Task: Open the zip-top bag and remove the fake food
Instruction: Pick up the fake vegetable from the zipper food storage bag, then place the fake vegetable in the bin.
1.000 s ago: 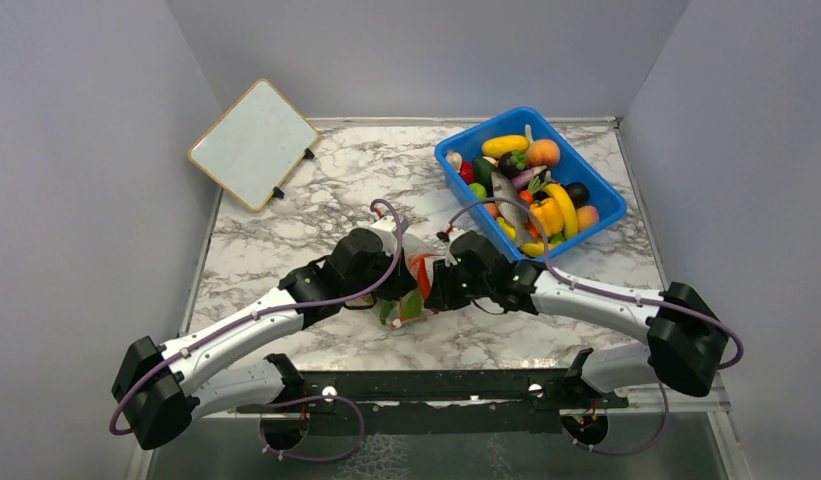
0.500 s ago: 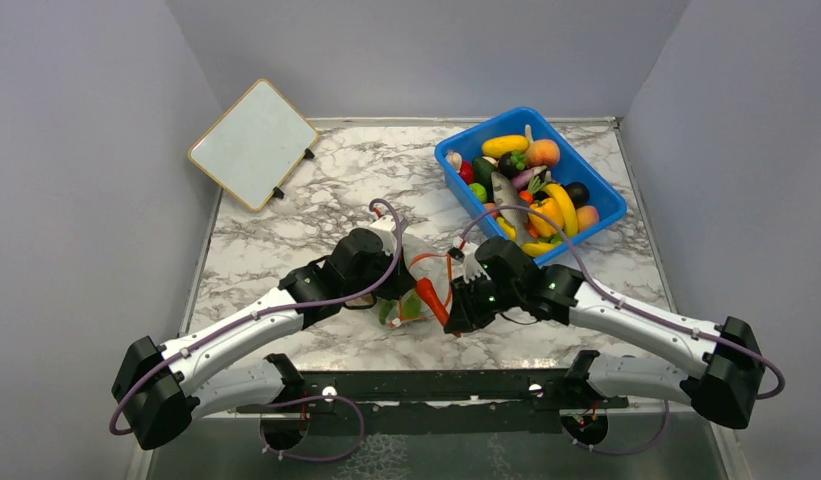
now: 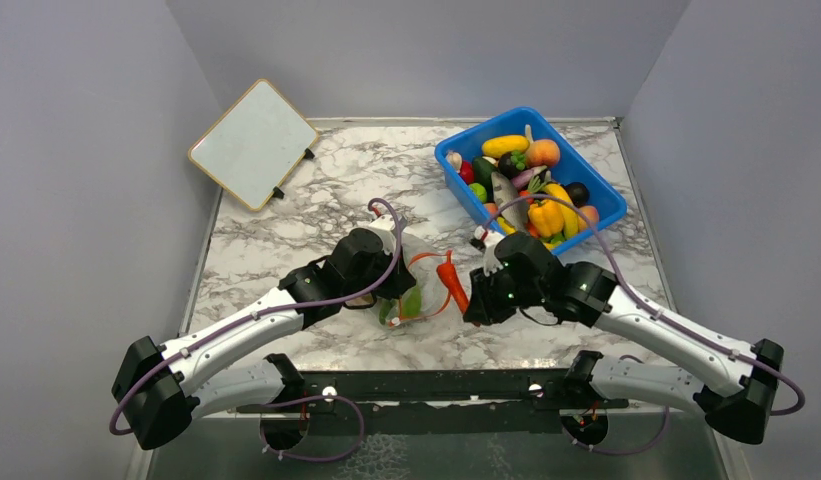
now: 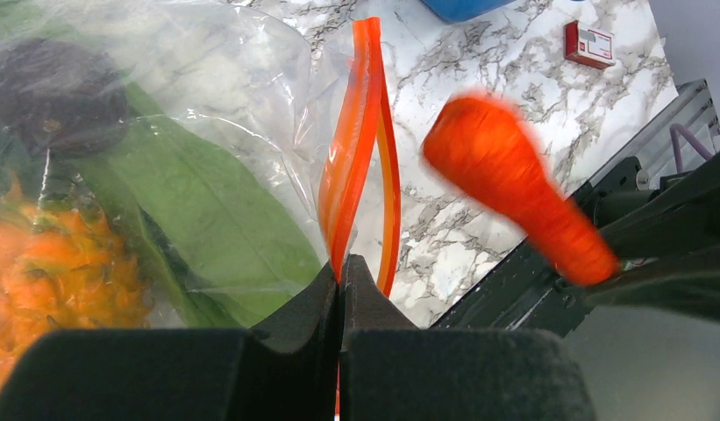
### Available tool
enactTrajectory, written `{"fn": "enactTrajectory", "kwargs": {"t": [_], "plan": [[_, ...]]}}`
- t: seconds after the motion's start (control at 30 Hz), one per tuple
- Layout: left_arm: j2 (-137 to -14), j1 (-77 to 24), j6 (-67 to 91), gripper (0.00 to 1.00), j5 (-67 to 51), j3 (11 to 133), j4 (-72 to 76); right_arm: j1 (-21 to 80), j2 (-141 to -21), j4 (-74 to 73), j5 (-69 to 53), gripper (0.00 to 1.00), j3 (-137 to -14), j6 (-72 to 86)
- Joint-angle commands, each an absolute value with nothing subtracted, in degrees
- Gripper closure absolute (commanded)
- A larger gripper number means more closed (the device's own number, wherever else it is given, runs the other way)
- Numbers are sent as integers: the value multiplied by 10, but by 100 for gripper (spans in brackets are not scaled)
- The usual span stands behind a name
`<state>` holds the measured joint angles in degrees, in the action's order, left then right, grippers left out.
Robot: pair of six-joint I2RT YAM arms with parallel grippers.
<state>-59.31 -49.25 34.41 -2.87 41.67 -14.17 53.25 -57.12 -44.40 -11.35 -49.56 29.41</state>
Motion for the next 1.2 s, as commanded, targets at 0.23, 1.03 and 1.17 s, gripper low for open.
{"fn": "enactTrajectory", "kwargs": {"t": [0.23,1.03,1.17], "plan": [[-579,-494,351,100,-13,411,-122,532,-535,-504,285,83,-622,296],[-576,-494,348,100,-47,410,-125,78,-764,-337,69,85,-641,217],[-578,-494,345,100,-43,410,-126,65,-752,-310,116,85,-609,253]]}}
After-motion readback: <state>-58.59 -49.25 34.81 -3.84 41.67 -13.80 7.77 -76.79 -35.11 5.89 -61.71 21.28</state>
